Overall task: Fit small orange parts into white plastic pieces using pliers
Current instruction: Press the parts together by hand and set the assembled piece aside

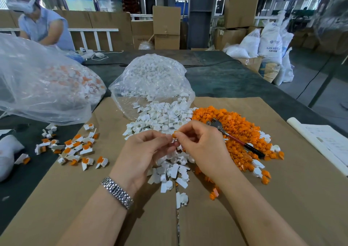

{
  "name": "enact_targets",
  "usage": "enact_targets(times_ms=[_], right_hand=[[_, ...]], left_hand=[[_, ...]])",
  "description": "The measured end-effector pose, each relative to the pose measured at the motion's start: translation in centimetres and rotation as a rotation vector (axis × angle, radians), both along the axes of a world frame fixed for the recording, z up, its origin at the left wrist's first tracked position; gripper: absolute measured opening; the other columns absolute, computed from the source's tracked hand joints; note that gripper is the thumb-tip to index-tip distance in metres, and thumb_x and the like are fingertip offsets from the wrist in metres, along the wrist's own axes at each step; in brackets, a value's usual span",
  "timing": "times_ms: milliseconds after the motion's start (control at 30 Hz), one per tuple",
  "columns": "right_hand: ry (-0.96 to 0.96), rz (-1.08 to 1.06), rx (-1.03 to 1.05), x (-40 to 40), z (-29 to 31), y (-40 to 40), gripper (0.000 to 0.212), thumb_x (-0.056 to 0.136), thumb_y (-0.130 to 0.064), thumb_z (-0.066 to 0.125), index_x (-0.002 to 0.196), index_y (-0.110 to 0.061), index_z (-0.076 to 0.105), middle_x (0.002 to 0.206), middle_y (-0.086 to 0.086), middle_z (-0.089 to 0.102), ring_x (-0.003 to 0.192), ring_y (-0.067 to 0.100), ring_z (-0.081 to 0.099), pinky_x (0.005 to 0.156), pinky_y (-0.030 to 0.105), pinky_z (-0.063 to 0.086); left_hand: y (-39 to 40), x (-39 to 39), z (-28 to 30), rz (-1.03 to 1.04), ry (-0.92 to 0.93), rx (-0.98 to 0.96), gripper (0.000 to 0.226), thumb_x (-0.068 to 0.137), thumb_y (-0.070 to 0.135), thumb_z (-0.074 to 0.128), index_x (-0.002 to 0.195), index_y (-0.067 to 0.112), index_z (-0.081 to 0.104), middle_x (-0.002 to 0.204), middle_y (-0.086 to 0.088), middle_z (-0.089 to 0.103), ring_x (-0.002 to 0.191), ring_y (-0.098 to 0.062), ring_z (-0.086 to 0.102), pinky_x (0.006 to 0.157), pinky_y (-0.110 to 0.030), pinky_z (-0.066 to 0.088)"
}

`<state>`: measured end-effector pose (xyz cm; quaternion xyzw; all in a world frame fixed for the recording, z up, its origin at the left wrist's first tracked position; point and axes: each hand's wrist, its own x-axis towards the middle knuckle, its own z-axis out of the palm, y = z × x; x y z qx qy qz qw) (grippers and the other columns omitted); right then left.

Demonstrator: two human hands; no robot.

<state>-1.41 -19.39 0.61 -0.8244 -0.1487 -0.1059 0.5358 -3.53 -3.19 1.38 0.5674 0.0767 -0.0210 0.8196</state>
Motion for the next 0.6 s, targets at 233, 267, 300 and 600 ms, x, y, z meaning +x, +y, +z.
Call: enact_targets(times_ms=[233, 267, 300, 600], right_hand=[[0.019, -0.072, -0.092, 0.1, -0.2, 0.0, 0.014, 0.092, -0.031, 0.071, 0.081, -0.024, 0.066, 0.057, -0.022, 0.056, 0.053, 0.0, 0.05, 0.053, 0.014, 0.034], [0.022, -0.066, -0.099, 0.0, -0.2, 0.0, 0.014, 0.092, -0.03, 0.071, 0.081, -0.024, 0.067, 0.057, -0.022, 0.056, 0.052, 0.0, 0.05, 0.053, 0.014, 0.034], [0.029, -0.053, -0.1, 0.1, -0.2, -0.1, 0.013, 0.092, -0.03, 0.071, 0.082, -0.023, 0.067, 0.057, -0.023, 0.056, 0.052, 0.0, 0.049, 0.053, 0.015, 0.034], [0.174, 0.175, -0.002, -0.3, 1.0, -1.3, 0.025, 0.081, -0.034, 0.083, 0.098, -0.022, 0.068, 0.089, 0.004, 0.069, 0.071, 0.008, 0.058, 0.07, 0.026, 0.056]], left_hand=[[-0.4, -0.2, -0.3, 0.078, -0.14, 0.37, 0.009, 0.082, 0.017, 0.083, 0.085, 0.009, 0.08, 0.086, -0.003, 0.08, 0.081, -0.015, 0.077, 0.069, -0.015, 0.056], [-0.3, -0.2, -0.3, 0.075, -0.149, 0.406, 0.009, 0.082, 0.018, 0.083, 0.084, 0.011, 0.08, 0.085, -0.002, 0.08, 0.08, -0.013, 0.077, 0.067, -0.014, 0.055], [-0.3, -0.2, -0.3, 0.076, -0.154, 0.433, 0.009, 0.081, 0.02, 0.084, 0.083, 0.012, 0.08, 0.083, -0.001, 0.079, 0.078, -0.011, 0.077, 0.066, -0.013, 0.054], [0.6, 0.1, 0.1, -0.018, -0.005, 0.045, 0.015, 0.079, -0.001, 0.077, 0.066, 0.006, 0.075, 0.078, -0.015, 0.075, 0.077, -0.021, 0.075, 0.068, -0.02, 0.058]])
